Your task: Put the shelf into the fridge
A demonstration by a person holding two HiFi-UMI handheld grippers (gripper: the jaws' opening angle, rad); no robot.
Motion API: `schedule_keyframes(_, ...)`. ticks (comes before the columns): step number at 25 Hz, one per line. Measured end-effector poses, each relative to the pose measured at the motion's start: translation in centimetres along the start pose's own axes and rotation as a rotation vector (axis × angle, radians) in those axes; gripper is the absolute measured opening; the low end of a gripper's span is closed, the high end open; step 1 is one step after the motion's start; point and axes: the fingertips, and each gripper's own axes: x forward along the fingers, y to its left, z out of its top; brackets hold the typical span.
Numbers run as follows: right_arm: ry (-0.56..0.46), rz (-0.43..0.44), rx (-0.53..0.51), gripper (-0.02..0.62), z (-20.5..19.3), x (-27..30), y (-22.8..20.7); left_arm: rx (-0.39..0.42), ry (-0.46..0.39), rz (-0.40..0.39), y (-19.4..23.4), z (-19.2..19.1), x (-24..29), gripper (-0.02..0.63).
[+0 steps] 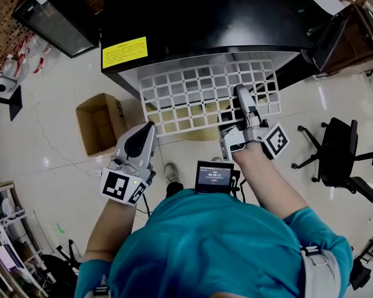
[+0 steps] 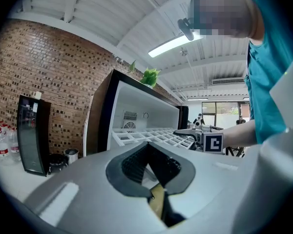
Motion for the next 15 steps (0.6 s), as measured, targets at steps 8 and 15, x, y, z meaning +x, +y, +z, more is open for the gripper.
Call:
schedule_keyframes(8,0.038,-0.024,0.004,0.029,-1.3,-0.3,0.2,0.009,-0.009,-0.003,-0.6,0.5,-0.3,-0.003)
schedule_keyframes(15,0.029,-0.009,0.002,0.031,-0.6,0.0,0.4,0.008,-0.018,-0.001,-1.0,1.0,-0.4,-0.003)
